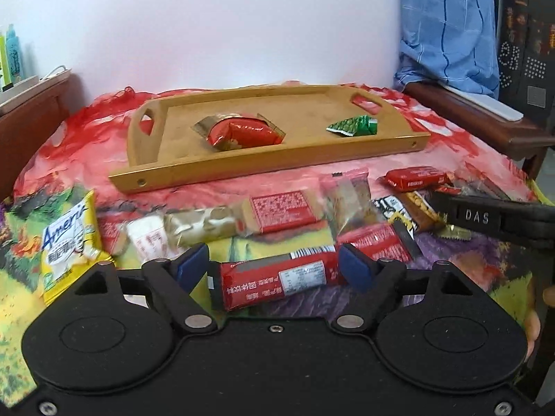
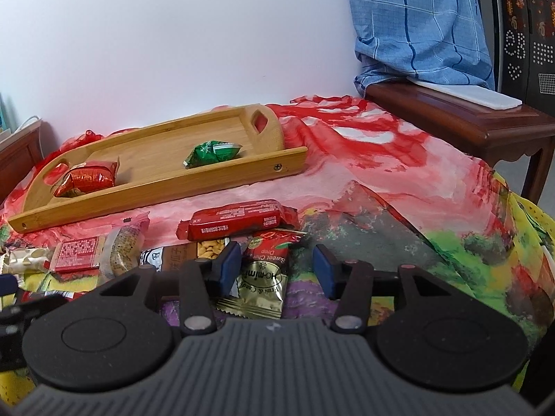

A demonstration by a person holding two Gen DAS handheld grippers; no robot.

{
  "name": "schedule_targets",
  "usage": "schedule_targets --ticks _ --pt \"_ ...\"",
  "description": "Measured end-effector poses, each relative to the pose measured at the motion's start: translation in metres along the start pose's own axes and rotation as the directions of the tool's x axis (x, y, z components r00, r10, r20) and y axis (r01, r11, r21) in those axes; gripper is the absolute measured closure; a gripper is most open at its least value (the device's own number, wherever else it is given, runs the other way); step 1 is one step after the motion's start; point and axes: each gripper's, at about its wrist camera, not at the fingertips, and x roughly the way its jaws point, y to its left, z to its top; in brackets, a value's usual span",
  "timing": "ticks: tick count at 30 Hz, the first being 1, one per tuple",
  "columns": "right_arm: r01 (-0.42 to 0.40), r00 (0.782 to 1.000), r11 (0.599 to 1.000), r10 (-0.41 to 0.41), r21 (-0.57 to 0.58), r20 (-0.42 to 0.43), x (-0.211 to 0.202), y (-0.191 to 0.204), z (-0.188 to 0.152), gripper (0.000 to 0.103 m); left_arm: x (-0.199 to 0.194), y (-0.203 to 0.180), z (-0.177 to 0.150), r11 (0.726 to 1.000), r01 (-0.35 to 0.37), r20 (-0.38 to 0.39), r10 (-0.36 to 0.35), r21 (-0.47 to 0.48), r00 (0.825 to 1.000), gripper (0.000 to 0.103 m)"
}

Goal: Organize snacks
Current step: 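Grasp the red wrapped bar with the left gripper while the right gripper grasps the Fruit & Mint packet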

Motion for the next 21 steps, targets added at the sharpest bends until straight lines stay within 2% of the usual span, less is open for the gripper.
schedule_targets --ticks 9,13,21 --pt "-0.003 1.000 1.000 0.003 -0.006 0.000 0.001 0.001 -0.001 0.042 0.000 -0.013 -0.002 0.992 0.097 -0.021 -0.096 0.080 0.995 0.023" --pt "-0.002 1.000 1.000 0.002 -0.002 0.000 0.001 0.000 -0.001 0.037 -0.010 -0.019 -0.005 0.989 0.090 -0.012 -0.089 0.117 0.996 0.023" --pt "-0.005 1.000 1.000 0.005 0.020 -0.002 0.001 -0.003 0.000 0.035 -0.010 -0.031 -0.006 0.980 0.086 -0.001 -0.087 0.180 0.996 0.014"
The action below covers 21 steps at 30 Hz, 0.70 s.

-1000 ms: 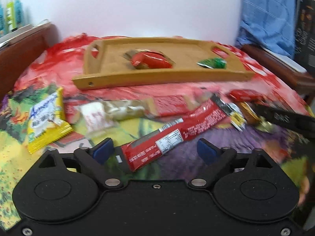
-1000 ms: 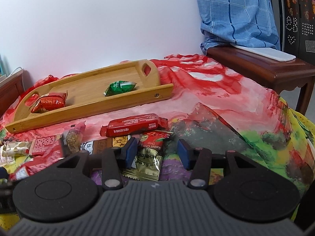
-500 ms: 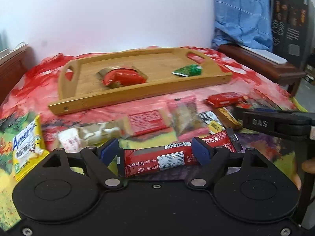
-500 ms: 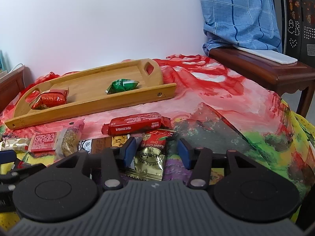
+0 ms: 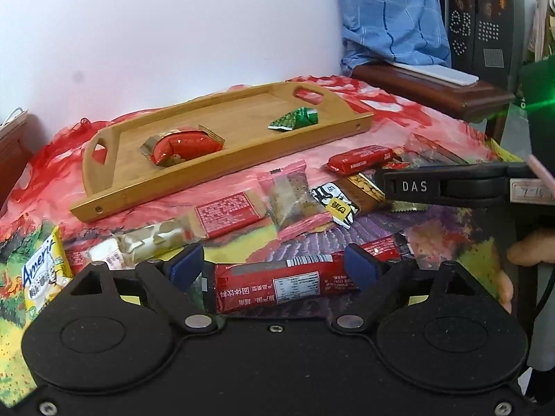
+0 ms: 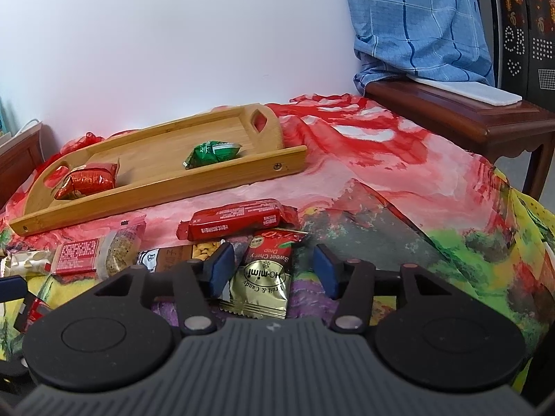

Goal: Organize snacks
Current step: 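Grasp the red wrapped bar with the left gripper while the right gripper grasps the Fruit & Mint packet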

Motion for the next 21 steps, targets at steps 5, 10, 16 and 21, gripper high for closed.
schedule_targets --ticks 5,10,16,21 --pt "0.008 1.000 1.000 -0.008 0.010 0.000 -0.001 -0.002 0.000 0.033 0.011 -0.002 -0.003 0.998 -0.020 -0.024 0.019 -0.056 1.000 0.004" --pt "0.007 1.000 1.000 -0.007 0.019 -0.001 0.000 -0.003 0.000 0.032 0.015 -0.011 -0.010 0.997 -0.060 -0.007 0.059 -0.054 0.998 0.000" --pt "0.006 1.000 1.000 -0.006 0.004 -0.005 0.000 -0.002 0.000 0.030 0.018 -0.002 -0.019 0.986 -0.008 0.003 0.009 -0.164 1.000 0.011" --pt "0.004 1.000 1.000 -0.004 0.003 -0.004 0.000 -0.001 0.000 0.029 0.007 0.002 -0.017 0.978 0.010 0.008 -0.009 -0.207 1.000 0.036"
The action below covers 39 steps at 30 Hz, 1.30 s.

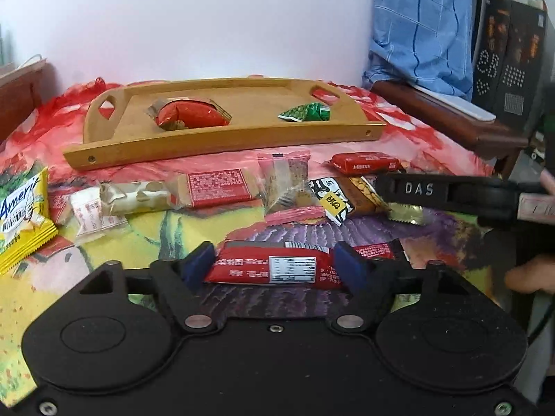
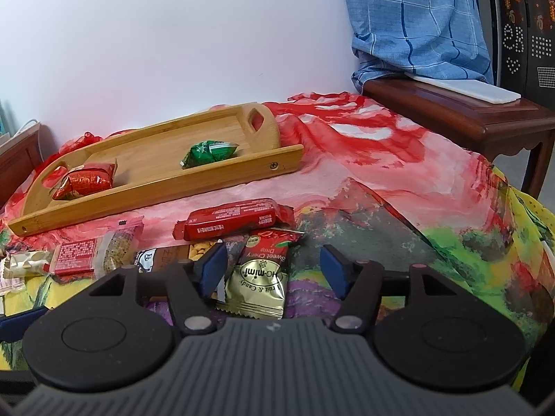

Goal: Organize snacks
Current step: 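Grasp the red wrapped bar with the left gripper while the right gripper grasps the Fruit & Mint packet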

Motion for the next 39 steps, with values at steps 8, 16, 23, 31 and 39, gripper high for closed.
schedule_targets --ticks 8,16,23,31,39 --pt "0.001 1.000 1.000 -0.001 -0.012 0.001 0.001 0.002 -0.001 0.028 -0.014 -0.001 0.004 0.999 -0.039 0.021 0.039 -0.006 0.999 0.044" --pt "-0.006 1.000 0.999 0.006 -0.033 0.005 0.001 0.005 -0.001 0.060 -0.026 0.007 0.023 0.996 -0.073 0.076 0.076 -0.049 0.994 0.044" --pt "-0.029 0.999 0.999 0.030 -0.022 0.027 -0.007 0.005 0.002 0.066 -0.028 0.024 0.039 0.985 -0.113 0.076 0.124 -0.133 0.989 0.044" --pt "-0.042 0.997 0.999 0.043 -0.009 0.071 -0.019 -0.004 0.018 0.092 -0.032 0.038 0.064 0.976 -0.148 0.119 0.168 -0.163 0.979 0.044" --pt "-0.019 1.000 1.000 0.019 -0.011 0.003 -0.012 -0.002 0.007 0.065 -0.034 0.045 0.075 0.971 -0.149 0.145 0.178 -0.186 0.973 0.044"
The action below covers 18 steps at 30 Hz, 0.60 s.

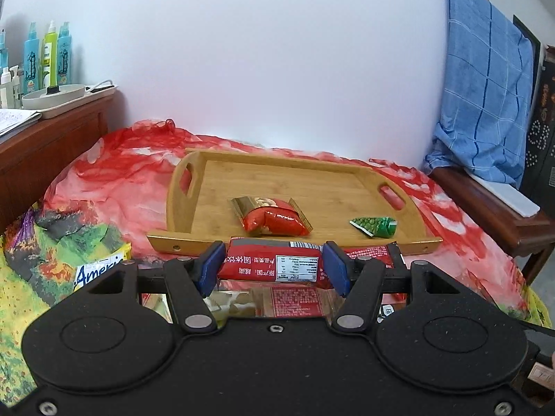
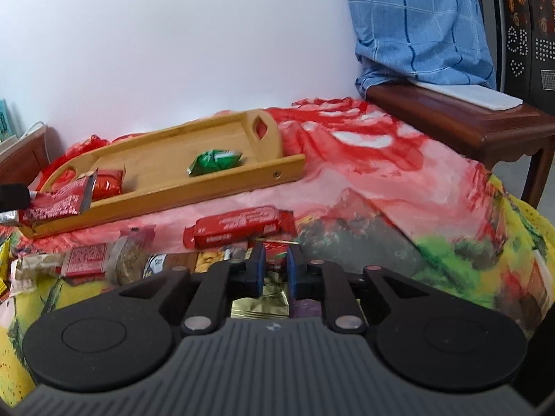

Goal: Organize snacks
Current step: 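Grasp the red wrapped bar with the left gripper while the right gripper grasps the Fruit & Mint packet, then carry both packets over the tray and open both grippers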

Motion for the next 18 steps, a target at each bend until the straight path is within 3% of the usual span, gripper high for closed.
schedule_targets --ticks 3,6,7,10,18 --pt "0.001 1.000 0.999 -0.001 -0.052 -0.003 0.005 0.009 -0.001 0.048 0.002 -0.001 -0.002 1.000 -0.002 -0.007 0.002 0.005 1.000 0.044" --pt "0.000 0.999 0.997 -0.003 -0.077 -0.032 0.015 0.017 -0.005 0.048 0.004 -0.002 -0.002 1.000 -0.003 -0.011 0.004 0.010 1.000 0.044" --pt "0.008 1.000 0.997 -0.009 -0.078 -0.017 0.016 0.018 -0.006 0.061 0.005 -0.003 -0.002 1.000 -0.004 -0.012 0.005 0.011 1.000 0.044" --pt "-0.005 1.000 0.999 0.005 -0.051 -0.006 0.014 0.017 -0.002 0.073 0.007 -0.004 -0.002 1.000 -0.007 -0.013 0.007 0.010 1.000 0.044" --pt "-0.064 0.993 0.998 0.062 0.014 0.101 -0.017 0.003 0.015 0.074 0.010 0.002 0.014 1.000 -0.006 -0.002 0.006 -0.010 1.000 0.044"
